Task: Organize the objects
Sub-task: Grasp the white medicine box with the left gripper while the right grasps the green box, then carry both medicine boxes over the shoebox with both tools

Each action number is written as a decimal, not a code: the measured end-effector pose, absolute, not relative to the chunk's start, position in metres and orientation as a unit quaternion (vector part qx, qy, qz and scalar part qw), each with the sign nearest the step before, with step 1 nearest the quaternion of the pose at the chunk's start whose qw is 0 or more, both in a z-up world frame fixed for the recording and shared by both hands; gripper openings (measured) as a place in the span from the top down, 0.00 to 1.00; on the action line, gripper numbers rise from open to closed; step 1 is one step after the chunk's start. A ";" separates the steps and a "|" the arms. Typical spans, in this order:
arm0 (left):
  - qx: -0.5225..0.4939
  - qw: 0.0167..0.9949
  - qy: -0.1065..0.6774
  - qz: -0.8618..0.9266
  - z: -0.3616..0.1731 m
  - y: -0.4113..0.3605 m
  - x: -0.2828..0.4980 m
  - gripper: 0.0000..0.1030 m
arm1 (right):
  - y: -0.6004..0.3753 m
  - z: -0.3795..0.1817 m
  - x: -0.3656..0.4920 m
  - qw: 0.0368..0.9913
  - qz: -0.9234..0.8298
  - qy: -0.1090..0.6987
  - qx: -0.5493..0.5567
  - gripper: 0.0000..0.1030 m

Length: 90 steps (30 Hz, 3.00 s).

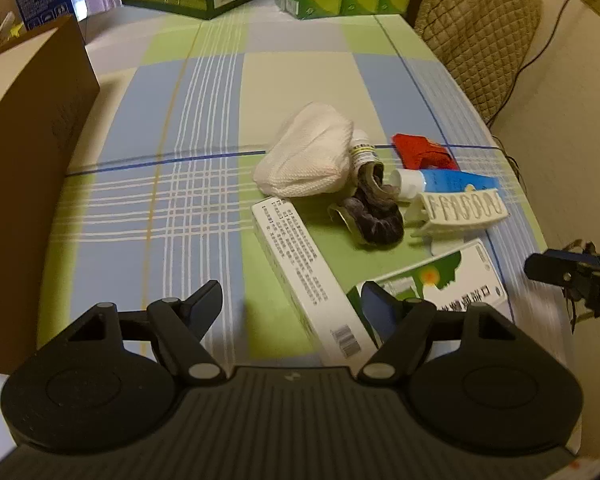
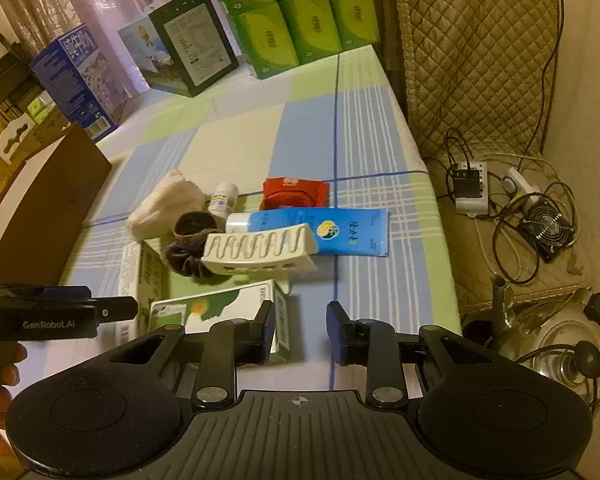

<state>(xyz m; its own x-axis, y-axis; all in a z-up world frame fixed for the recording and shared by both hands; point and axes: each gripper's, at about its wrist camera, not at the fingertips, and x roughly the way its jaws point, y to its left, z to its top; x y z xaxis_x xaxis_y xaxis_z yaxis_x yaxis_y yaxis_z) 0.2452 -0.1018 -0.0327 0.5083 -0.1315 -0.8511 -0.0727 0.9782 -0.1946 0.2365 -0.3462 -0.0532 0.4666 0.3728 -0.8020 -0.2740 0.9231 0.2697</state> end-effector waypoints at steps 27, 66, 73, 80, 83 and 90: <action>-0.115 0.846 0.518 0.044 -0.055 -0.047 0.214 0.78 | -0.307 -0.077 0.271 0.838 0.272 0.471 0.047 0.74; -0.138 0.834 0.534 0.037 -0.072 -0.017 0.168 0.79 | -0.223 -0.098 0.195 0.793 0.301 0.518 -0.108 0.48; -0.137 0.849 0.510 0.013 -0.049 -0.010 0.160 0.79 | -0.218 -0.085 0.190 0.796 0.300 0.521 -0.073 0.49; -0.148 0.869 0.471 -0.001 -0.014 0.009 0.149 0.79 | -0.209 -0.056 0.185 0.807 0.305 0.504 -0.027 0.49; -0.156 0.879 0.451 -0.002 0.002 0.024 0.142 0.79 | -0.201 -0.041 0.183 0.812 0.313 0.493 -0.008 0.49; -0.172 0.893 0.417 0.000 0.030 0.061 0.123 0.79 | -0.162 -0.006 0.172 0.815 0.351 0.461 0.022 0.49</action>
